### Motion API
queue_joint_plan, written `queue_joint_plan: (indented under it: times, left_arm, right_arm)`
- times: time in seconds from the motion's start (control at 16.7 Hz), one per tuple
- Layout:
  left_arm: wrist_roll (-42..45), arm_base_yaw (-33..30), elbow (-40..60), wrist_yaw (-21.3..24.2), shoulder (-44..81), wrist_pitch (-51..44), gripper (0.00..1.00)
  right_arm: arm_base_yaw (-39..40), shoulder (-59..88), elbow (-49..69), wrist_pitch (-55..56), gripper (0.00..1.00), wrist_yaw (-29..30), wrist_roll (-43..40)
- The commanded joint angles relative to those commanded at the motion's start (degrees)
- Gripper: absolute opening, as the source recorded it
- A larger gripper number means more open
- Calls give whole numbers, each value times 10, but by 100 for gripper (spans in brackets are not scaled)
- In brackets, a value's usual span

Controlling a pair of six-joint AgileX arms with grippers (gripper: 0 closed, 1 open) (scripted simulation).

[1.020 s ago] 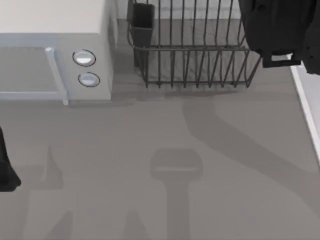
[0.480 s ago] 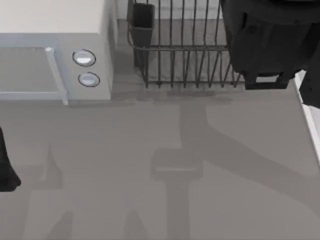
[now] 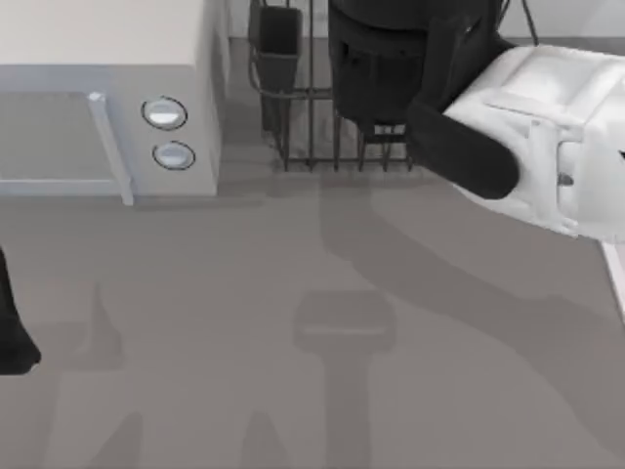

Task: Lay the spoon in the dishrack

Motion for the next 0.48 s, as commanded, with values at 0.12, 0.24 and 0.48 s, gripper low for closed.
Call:
queue_joint_plan:
  times: [0.12, 0.24, 0.48]
  left_arm:
    - [0, 0, 0, 0, 0, 0, 100]
    - [0, 0, 0, 0, 0, 0, 100]
    - [0, 0, 0, 0, 0, 0, 100]
  right_arm:
    - [-41, 63, -11, 85, 0, -41, 0]
    - [-82, 118, -24, 160, 0, -80, -1]
    - [-138, 186, -43, 239, 0, -134, -5]
